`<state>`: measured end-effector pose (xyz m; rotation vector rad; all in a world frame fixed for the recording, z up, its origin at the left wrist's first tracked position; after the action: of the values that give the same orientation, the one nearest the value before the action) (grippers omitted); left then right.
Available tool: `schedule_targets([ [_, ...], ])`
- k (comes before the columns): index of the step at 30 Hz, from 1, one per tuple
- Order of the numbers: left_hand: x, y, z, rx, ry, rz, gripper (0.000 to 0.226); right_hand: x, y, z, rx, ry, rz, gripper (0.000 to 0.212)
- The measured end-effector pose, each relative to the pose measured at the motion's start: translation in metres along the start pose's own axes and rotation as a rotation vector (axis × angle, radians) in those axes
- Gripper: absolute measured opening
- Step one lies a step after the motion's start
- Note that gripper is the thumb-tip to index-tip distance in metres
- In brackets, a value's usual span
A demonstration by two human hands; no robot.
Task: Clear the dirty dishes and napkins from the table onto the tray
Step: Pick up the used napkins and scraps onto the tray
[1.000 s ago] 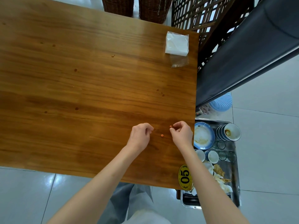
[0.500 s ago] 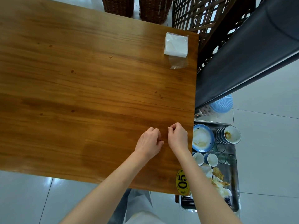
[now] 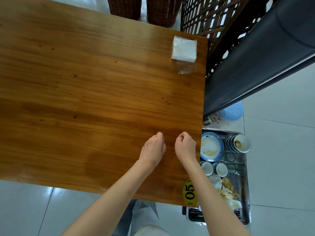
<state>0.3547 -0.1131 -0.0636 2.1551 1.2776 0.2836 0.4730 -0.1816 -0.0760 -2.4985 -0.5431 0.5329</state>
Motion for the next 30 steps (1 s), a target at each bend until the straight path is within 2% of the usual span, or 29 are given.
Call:
schedule_targets([
  [5,0.006,-0.019,-0.012,-0.103,0.014,-0.204,0.016,0.001,-0.001,0.000,0.001,-0.016,0.005,0.033],
  [10,0.003,-0.031,-0.020,-0.164,0.031,-0.290,0.021,-0.002,-0.001,0.002,0.014,-0.049,0.014,0.035],
  [18,-0.013,-0.023,-0.033,-0.175,0.015,-0.205,0.028,-0.015,-0.001,-0.001,0.113,-0.092,0.098,0.029],
  [23,-0.022,-0.010,-0.040,-0.182,0.008,-0.117,0.028,-0.033,0.004,-0.016,0.195,-0.088,0.079,0.023],
  [27,-0.029,-0.009,-0.039,-0.162,-0.009,-0.086,0.028,-0.042,0.017,-0.020,0.206,-0.045,0.116,0.021],
  [30,-0.032,-0.018,-0.045,-0.154,0.016,-0.102,0.028,-0.044,0.023,-0.017,0.184,0.012,0.172,0.028],
])
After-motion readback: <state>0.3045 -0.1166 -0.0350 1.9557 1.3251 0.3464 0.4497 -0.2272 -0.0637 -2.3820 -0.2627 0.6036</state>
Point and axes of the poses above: each hand's wrist, its own x-axis towards the middle knuckle, its own z-axis out of the palm, y = z × x, the point moved 8 cm from there along x, towards the middle knuckle, and after that the axes turned 12 degrees about y, right-handed, at the moved point
